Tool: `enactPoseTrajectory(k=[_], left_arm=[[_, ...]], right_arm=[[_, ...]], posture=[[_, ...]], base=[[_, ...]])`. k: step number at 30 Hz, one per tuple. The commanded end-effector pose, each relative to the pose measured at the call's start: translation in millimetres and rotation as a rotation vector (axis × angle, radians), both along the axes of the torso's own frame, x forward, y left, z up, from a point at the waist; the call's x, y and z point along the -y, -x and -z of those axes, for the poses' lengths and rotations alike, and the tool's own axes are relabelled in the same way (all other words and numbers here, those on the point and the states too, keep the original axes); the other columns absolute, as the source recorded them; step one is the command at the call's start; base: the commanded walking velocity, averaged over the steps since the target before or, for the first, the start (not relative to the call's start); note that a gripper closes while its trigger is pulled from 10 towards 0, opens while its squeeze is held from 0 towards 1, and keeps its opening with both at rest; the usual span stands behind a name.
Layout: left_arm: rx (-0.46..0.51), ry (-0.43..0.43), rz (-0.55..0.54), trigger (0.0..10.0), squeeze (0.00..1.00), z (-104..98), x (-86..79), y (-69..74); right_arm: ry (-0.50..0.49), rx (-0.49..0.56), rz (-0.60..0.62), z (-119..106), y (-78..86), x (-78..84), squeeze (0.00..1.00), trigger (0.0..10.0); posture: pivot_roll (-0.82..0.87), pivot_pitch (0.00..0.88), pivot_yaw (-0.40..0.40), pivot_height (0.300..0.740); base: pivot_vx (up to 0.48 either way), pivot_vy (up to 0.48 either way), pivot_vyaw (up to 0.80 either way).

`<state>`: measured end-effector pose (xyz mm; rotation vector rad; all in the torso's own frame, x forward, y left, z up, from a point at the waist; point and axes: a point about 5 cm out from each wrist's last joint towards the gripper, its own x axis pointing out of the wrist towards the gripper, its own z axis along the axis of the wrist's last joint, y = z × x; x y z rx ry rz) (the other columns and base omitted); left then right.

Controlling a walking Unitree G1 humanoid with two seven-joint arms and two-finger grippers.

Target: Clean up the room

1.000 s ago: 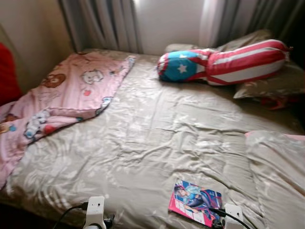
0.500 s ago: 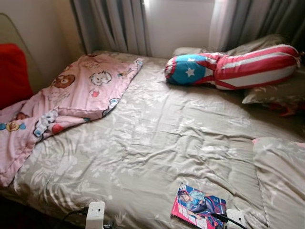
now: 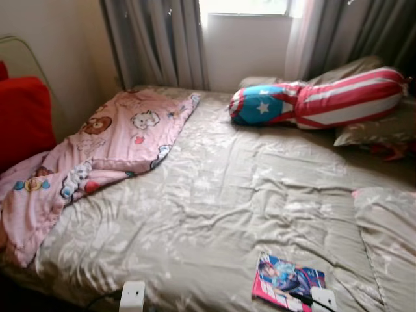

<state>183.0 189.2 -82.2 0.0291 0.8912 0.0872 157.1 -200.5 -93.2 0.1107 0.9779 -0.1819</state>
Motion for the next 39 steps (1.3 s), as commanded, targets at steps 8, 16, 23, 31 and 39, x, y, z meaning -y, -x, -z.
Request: enactPoseTrajectory(k=[8, 16, 23, 31, 39], left_arm=[[-0.024, -0.027, -0.004, 10.0, 0.0, 1.1, -10.4, 4.8], [-0.017, -0.028, -0.01, 10.0, 0.0, -0.2, -10.9, 2.1], [-0.006, -0.028, -0.013, 10.0, 0.0, -1.9, -10.9, -1.4], [0.001, -0.028, -0.015, 10.0, 0.0, -2.5, -10.0, -2.8], [0.008, -0.027, -0.017, 10.0, 0.0, -3.3, -9.9, -4.1]], right_arm=[[-0.023, 0.004, -0.022, -0.1, -4.1, -10.4, 0.0, 10.0], [-0.02, 0.003, -0.039, -0.7, -5.6, -10.0, 0.0, 10.0], [-0.019, 0.007, -0.046, -1.4, -7.0, -9.5, 0.0, 10.0], [-0.016, 0.004, -0.054, -1.4, -7.0, -8.8, 0.0, 10.0], [-0.015, 0.004, -0.057, -1.6, -7.1, -7.9, 0.0, 10.0]], posture=[[-0.04, 0.0, -0.023, 0.714], [-0.03, 0.0, -0.029, 0.714], [-0.03, 0.0, -0.034, 0.714], [-0.02, 0.0, -0.037, 0.714], [-0.02, 0.0, -0.038, 0.714]], base=[[0.0, 0.48, 0.0], [0.0, 0.48, 0.0], [0.0, 0.48, 0.0], [0.0, 0.48, 0.0], [0.0, 0.48, 0.0]])
